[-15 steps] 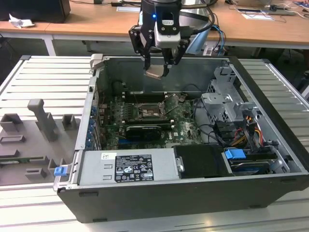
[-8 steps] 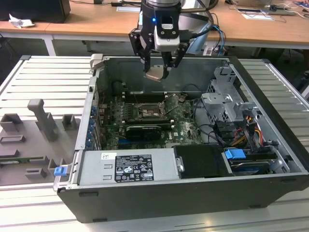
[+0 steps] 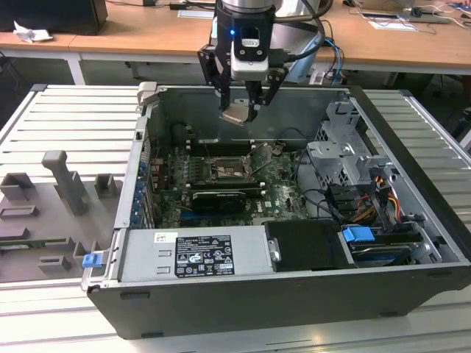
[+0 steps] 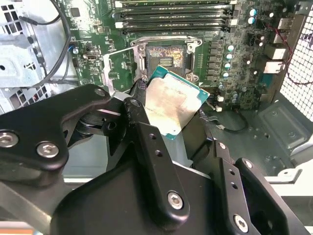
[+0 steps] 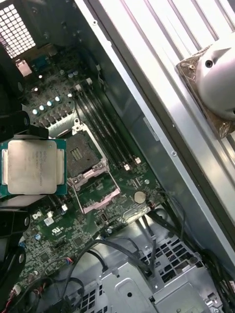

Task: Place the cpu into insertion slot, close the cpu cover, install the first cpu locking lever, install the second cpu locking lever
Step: 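Place the cpu into insertion slot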

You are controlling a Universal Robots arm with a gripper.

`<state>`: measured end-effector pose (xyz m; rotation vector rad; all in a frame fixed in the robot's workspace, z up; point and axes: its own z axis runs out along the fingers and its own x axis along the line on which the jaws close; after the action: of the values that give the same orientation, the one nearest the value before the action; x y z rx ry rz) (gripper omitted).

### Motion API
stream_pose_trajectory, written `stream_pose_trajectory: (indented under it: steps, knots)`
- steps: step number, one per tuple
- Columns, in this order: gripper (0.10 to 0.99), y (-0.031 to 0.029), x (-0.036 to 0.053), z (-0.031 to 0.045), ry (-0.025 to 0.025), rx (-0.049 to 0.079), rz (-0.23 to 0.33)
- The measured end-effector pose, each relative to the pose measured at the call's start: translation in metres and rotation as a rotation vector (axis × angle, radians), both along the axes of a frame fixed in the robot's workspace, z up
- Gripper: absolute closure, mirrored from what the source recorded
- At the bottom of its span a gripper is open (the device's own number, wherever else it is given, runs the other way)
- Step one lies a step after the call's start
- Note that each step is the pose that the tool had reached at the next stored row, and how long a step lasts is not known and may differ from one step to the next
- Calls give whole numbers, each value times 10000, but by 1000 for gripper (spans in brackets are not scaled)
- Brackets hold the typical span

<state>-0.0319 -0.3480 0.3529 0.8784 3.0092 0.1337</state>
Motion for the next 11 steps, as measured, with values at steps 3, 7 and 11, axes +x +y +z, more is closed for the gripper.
stream_pose_trajectory:
  steps: [3,7,11]
  knots:
    - [545,0,0,-15,14,-2,-378]
    - [545,0,0,-40,48,-7,-964]
    - [545,0,-17,-62,56,-7,-1383]
